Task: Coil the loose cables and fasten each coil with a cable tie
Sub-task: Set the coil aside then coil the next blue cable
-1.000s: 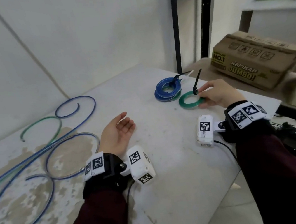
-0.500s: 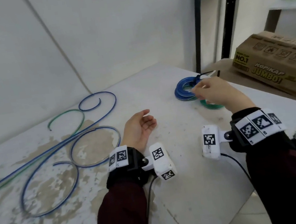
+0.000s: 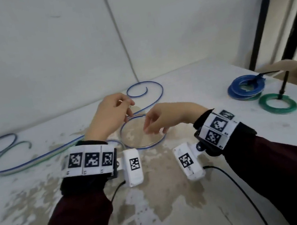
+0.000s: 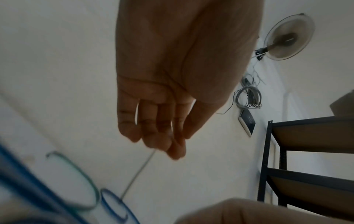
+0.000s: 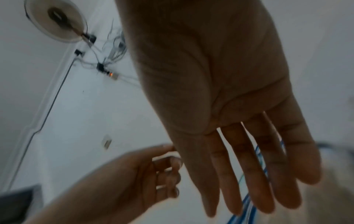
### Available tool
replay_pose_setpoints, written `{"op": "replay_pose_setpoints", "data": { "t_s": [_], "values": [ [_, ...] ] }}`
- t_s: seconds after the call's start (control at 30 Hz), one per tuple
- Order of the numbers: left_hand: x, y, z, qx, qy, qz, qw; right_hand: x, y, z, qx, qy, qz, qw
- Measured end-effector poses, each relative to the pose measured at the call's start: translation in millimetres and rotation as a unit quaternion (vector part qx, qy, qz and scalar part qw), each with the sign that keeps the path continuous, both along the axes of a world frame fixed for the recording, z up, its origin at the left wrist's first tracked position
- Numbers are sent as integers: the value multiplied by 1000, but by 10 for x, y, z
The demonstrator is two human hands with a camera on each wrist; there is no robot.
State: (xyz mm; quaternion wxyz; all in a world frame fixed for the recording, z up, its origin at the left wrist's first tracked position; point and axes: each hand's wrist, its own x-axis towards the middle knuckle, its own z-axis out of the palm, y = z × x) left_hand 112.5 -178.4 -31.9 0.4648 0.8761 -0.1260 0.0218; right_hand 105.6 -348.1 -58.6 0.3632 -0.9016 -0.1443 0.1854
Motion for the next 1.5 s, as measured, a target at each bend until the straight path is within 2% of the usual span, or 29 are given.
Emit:
{"op": "replay_pose_setpoints", "data": {
  "t_s": [0.07,0.17,0.33,0.4,0.47,0.57,0.67,0.8,0.93,0.97,1.03,1.13,1.23,1.33,1.43,1.5],
  "values": [
    [-49,228,55,55,1,5,998,58,277,-17,-89,9,61,994],
    [-135,479,93,141,13,5,990,152,563,-19,-192,19,82,978],
    [-250,670,181,165,20,-26,986,217,806,-12,-304,-9,105,947],
    [-271,729,217,160,13,-22,987,229,782,10,-266,7,103,958],
    [-283,792,243,159,9,-27,987,206,736,108,-158,24,77,984],
    [-282,888,266,136,-15,-35,990,57,682,429,17,-51,30,998],
    [-324,939,342,67,-63,-39,995,-108,635,777,135,-126,33,982],
    [-458,1007,516,-49,-95,-69,992,-191,637,946,213,-201,22,956],
    [-538,1187,590,-65,-80,-63,993,-171,743,952,346,-262,-68,898],
    [-552,1236,599,-64,-71,-54,994,-164,763,959,358,-267,-88,891],
    [-564,1323,621,-54,-69,-35,996,-142,790,968,325,-283,-98,897],
    [-602,1391,657,-15,-70,-13,997,-151,813,950,185,-315,-72,928],
    [-658,1319,685,19,-57,-25,998,-220,862,939,100,-343,-35,933],
    [-662,1231,687,15,-65,-13,998,-295,915,960,89,-337,8,937],
    [-648,1257,698,-15,-91,33,995,-310,890,993,124,-344,-12,931],
    [-658,1291,711,-14,-111,56,992,-315,866,1008,153,-320,-23,935]
  ]
}}
